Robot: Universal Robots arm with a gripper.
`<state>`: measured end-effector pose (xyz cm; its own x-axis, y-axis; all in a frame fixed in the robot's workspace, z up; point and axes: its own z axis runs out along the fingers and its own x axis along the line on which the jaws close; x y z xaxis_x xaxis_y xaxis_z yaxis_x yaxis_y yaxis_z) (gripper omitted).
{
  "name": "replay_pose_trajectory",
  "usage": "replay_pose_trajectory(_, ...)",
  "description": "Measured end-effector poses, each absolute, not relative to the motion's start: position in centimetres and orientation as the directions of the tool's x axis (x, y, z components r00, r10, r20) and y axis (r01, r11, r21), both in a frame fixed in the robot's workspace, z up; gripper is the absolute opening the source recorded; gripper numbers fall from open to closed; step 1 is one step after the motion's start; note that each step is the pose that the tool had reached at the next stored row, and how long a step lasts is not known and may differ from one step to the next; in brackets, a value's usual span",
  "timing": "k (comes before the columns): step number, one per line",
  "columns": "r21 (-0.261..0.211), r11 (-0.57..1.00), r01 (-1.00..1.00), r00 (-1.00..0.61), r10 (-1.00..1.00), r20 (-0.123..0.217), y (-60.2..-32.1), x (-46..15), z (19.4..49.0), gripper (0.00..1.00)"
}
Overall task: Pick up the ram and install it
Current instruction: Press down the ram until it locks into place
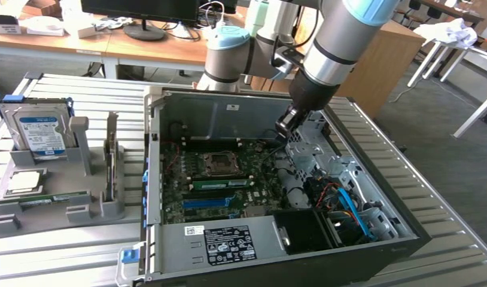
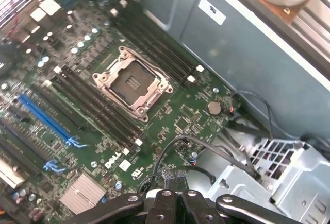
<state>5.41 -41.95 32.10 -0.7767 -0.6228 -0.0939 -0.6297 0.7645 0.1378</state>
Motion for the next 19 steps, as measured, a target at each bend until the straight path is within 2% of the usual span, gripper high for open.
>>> replay_pose_trajectory(19, 0.126, 0.91, -0.396, -0.918, -0.387, -0.087, -41.95, 5.41, 32.08, 0.1)
